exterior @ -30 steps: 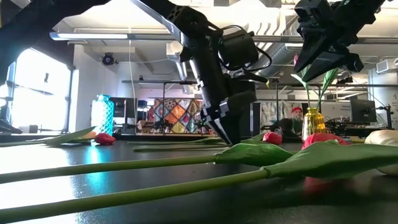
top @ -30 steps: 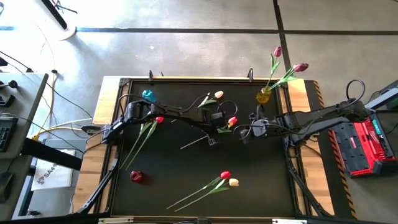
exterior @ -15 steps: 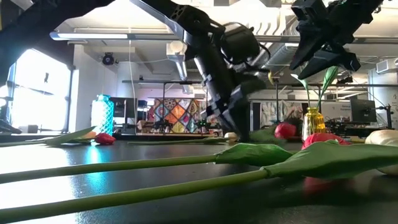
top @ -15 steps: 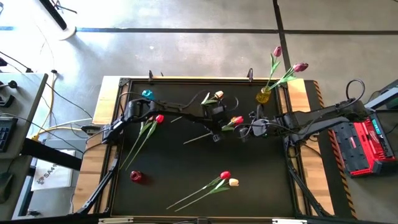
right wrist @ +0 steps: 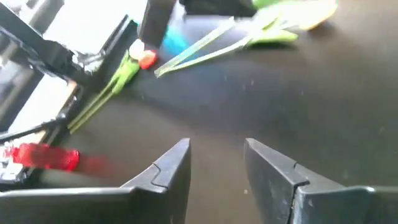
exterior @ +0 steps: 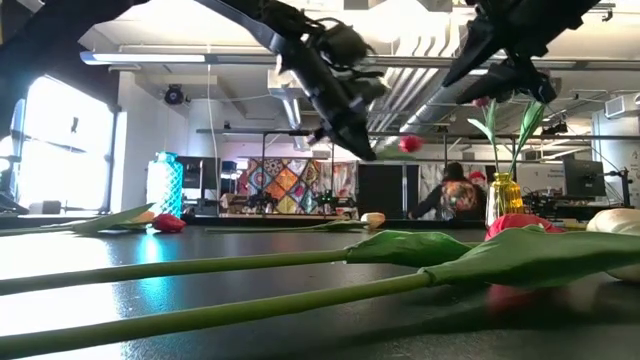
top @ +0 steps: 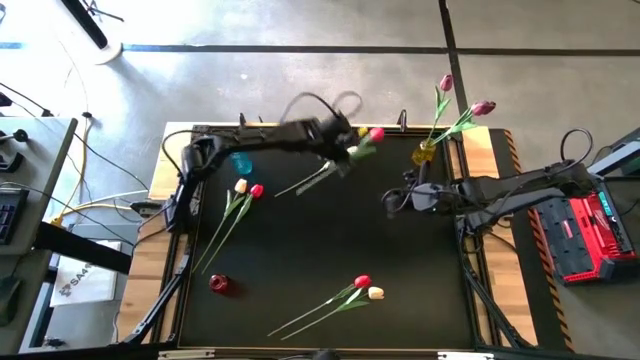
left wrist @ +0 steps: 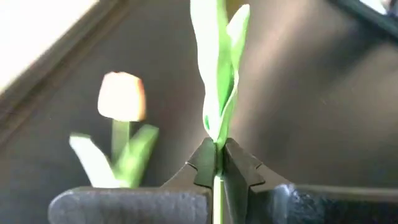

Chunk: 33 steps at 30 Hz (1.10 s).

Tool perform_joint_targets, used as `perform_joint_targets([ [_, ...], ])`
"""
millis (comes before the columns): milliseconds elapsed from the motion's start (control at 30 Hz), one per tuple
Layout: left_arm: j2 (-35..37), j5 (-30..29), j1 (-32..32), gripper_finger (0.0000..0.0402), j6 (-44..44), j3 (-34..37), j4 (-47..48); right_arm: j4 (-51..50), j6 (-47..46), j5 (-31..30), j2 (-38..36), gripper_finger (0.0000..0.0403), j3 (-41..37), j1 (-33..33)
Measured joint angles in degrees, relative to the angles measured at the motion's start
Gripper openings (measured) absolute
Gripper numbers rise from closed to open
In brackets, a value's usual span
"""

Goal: Sort flowers into vase by color
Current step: Put the center light red flower into the blue vase

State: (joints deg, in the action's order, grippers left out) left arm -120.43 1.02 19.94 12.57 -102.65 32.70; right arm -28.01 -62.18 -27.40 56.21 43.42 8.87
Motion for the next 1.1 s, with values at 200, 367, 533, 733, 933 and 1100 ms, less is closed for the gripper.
perform_joint_targets([
  [200, 7.45, 6.38, 5.69, 0.0001, -1.73, 6.31, -7.58, 0.98, 3.60, -0.67, -2.44, 0.0138, 0.00, -2.53],
  [367, 16.53, 11.50, 9.95, 0.0001, 1.28, 18.74, -24.02, 0.95, 3.76, -0.66, -2.71, 0.0138, 0.00, -4.54],
  [533, 28.11, 13.38, 13.12, 0.0001, -3.47, 28.79, -31.83, 0.89, 7.97, 1.44, -2.71, 0.0138, 0.00, -7.24],
  [733, 42.51, 13.85, 19.21, 0.0001, -6.07, 42.45, -39.73, 0.88, 13.49, 4.89, -2.64, 0.0138, 0.00, -12.98],
  [933, 55.71, 13.48, 25.26, 0.0000, -2.78, 58.59, -55.25, 0.92, 14.73, 7.60, -2.63, 0.0138, 0.00, -16.50],
  [1100, 65.18, 10.71, 27.87, 0.0000, -6.29, 65.17, -54.96, 0.90, 16.14, 10.27, -2.63, 0.0138, 0.00, -17.99],
])
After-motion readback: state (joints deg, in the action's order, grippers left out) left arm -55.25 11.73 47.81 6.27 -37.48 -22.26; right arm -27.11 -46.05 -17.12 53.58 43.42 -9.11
